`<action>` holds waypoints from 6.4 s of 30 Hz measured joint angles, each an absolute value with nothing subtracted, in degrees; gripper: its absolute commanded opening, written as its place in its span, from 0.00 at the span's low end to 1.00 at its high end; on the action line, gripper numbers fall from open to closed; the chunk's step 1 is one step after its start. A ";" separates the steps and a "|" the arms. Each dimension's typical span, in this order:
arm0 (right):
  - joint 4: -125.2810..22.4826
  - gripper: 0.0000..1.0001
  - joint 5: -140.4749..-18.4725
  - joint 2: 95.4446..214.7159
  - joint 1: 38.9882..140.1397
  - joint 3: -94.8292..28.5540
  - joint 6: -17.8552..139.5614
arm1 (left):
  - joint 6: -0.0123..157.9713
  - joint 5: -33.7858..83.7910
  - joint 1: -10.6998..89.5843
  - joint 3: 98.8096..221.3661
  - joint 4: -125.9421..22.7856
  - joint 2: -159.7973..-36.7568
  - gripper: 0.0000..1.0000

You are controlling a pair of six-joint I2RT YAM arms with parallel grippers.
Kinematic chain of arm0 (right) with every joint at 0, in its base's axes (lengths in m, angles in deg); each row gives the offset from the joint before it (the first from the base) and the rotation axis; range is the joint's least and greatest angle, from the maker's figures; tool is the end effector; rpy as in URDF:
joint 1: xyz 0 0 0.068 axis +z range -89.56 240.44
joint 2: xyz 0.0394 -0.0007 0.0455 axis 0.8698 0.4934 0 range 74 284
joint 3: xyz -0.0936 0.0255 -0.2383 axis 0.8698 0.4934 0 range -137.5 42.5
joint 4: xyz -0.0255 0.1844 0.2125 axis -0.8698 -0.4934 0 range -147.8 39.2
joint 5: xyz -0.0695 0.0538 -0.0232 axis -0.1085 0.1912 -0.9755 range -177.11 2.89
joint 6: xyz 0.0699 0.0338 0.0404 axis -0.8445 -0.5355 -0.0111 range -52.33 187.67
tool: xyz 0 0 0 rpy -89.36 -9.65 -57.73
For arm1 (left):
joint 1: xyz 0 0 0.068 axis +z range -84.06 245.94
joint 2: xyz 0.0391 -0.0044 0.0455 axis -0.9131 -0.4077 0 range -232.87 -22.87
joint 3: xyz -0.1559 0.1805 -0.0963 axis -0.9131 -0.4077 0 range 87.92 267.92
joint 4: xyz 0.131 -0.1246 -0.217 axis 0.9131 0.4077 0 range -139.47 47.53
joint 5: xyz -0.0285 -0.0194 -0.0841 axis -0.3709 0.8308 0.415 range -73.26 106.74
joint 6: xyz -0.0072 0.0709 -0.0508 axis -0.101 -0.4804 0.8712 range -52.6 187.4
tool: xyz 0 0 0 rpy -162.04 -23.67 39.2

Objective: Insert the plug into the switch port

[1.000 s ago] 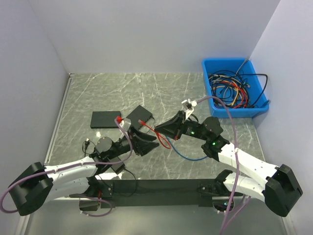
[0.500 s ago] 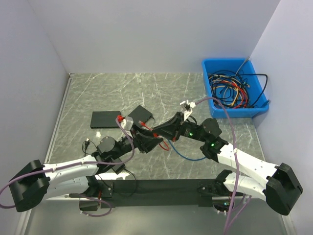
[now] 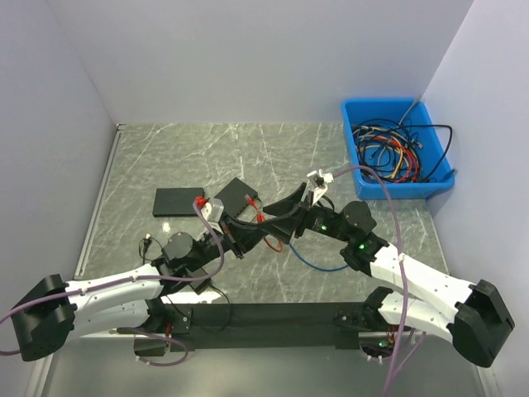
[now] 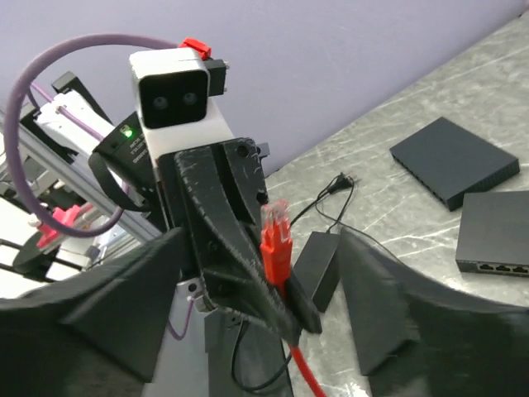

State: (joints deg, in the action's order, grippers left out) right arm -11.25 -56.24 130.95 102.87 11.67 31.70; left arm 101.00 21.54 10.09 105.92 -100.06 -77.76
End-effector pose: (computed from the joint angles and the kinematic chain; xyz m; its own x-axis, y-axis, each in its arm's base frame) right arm 0.1858 0.2238 0.2901 -0.4178 0.3010 -0.8572 -0.8676 0.1480 0.4748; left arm 0.1486 -0.2306 0.2396 -0.3708 -0.4355 -0.8202 0.7984 0.3016 -0.5211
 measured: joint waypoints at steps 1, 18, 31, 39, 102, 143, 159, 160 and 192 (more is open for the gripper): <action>-11.87 0.85 -56.48 130.12 102.94 11.73 31.90 | 100.98 21.32 10.09 105.92 -99.54 -77.31 0.01; -10.53 0.52 -54.71 127.89 102.94 13.09 32.14 | 101.00 28.93 10.09 105.92 -99.97 -71.71 0.01; -6.55 0.35 -48.57 126.88 103.05 13.04 29.98 | 102.27 39.29 10.09 105.92 -104.24 -67.75 0.01; -6.62 0.31 -46.95 122.34 105.56 12.56 29.98 | 104.81 45.58 10.09 105.92 -109.00 -67.54 0.01; -19.87 0.21 -62.97 127.08 126.30 1.44 45.43 | 105.46 47.96 10.09 105.94 -105.81 -62.31 0.01; -21.02 0.00 -72.26 125.35 126.57 2.44 45.69 | 104.68 42.57 10.13 105.94 -107.45 -64.65 0.35; -53.02 0.00 -106.21 122.69 119.09 -1.10 53.60 | 98.12 16.32 12.58 107.88 -79.58 -58.01 0.56; -53.48 0.00 -107.12 126.84 119.05 -2.50 53.67 | 98.29 14.35 14.63 107.93 -78.36 -58.01 0.56; -53.02 0.00 -85.18 180.15 106.74 -21.64 55.83 | 107.19 34.89 53.82 127.69 -98.53 -123.80 0.88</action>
State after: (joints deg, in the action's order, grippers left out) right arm -53.02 -85.18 180.15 106.74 -21.64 55.83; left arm 107.19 34.89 53.82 127.69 -98.53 -123.80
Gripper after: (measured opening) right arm 0.218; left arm 0.771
